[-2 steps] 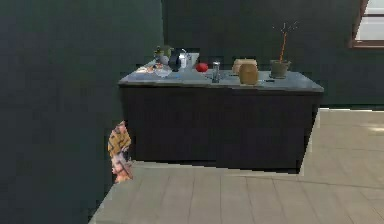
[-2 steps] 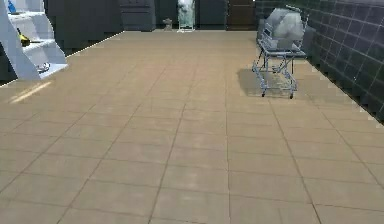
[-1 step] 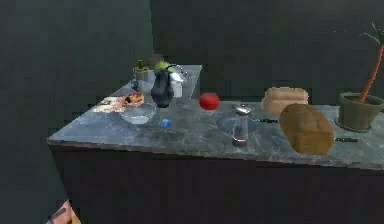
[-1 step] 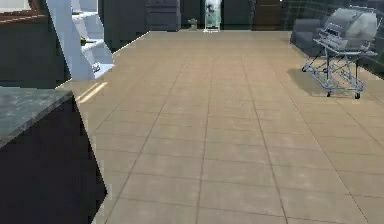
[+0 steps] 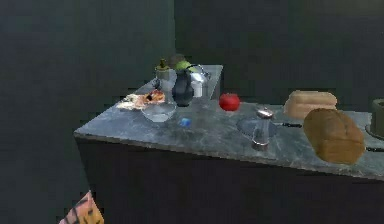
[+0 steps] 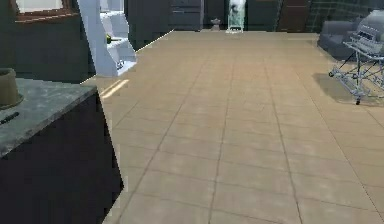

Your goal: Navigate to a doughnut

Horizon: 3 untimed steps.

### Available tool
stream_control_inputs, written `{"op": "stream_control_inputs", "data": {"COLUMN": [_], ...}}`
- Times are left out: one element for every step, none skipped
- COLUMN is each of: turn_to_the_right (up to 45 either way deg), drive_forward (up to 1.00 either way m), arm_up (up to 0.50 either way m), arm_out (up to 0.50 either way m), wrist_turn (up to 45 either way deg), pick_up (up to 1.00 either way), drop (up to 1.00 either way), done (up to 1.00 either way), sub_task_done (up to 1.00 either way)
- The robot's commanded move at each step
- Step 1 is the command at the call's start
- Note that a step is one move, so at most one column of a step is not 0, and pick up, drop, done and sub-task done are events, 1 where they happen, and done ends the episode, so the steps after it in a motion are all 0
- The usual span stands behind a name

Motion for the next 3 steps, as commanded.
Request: {"op": "stream_control_inputs", "data": {"turn_to_the_right": [0.0,-15.0,0.0], "drive_forward": [0.40,0.00,0.00], "arm_up": [0.00,0.00,0.00], "arm_out": [0.00,0.00,0.00], "wrist_turn": [0.0,0.0,0.0], "pick_up": [0.00,0.00,0.00], "drop": [0.00,0.00,0.00], "done": [0.00,0.00,1.00], "sub_task_done": [0.00,0.00,0.00]}}
